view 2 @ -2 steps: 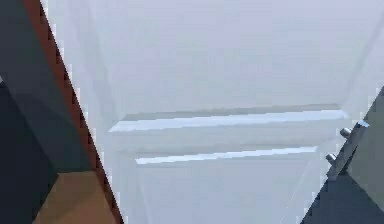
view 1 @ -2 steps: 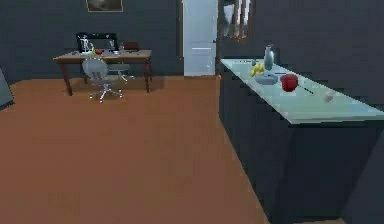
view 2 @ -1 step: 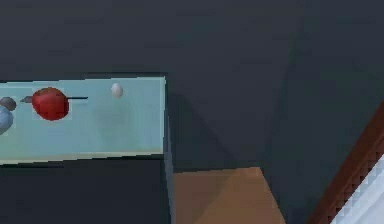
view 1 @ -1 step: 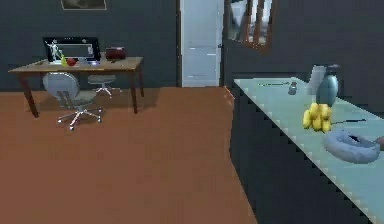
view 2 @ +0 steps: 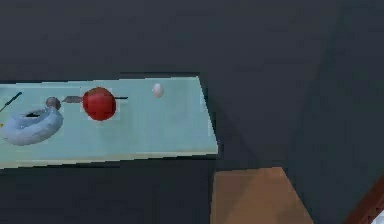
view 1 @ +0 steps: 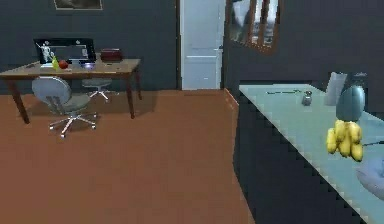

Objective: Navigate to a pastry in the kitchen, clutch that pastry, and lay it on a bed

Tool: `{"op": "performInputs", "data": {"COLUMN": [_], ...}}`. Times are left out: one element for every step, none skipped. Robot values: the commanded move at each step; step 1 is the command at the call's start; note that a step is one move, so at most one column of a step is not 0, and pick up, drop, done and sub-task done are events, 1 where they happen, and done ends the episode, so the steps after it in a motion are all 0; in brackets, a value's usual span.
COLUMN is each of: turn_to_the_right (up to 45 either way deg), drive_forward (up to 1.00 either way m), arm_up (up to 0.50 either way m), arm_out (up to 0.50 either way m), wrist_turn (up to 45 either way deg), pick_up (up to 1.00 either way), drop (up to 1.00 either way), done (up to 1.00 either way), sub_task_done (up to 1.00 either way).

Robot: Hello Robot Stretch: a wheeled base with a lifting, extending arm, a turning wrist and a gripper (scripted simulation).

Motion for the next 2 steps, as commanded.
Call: {"op": "performInputs", "data": {"turn_to_the_right": [-36.0,0.0], "drive_forward": [0.0,0.0], "arm_up": [0.0,0.5], "arm_out": [0.0,0.0], "wrist_turn": [0.0,0.0], "pick_up": [0.0,0.0], "drop": [0.0,0.0], "done": [0.0,0.0], "sub_task_done": [0.0,0.0]}}
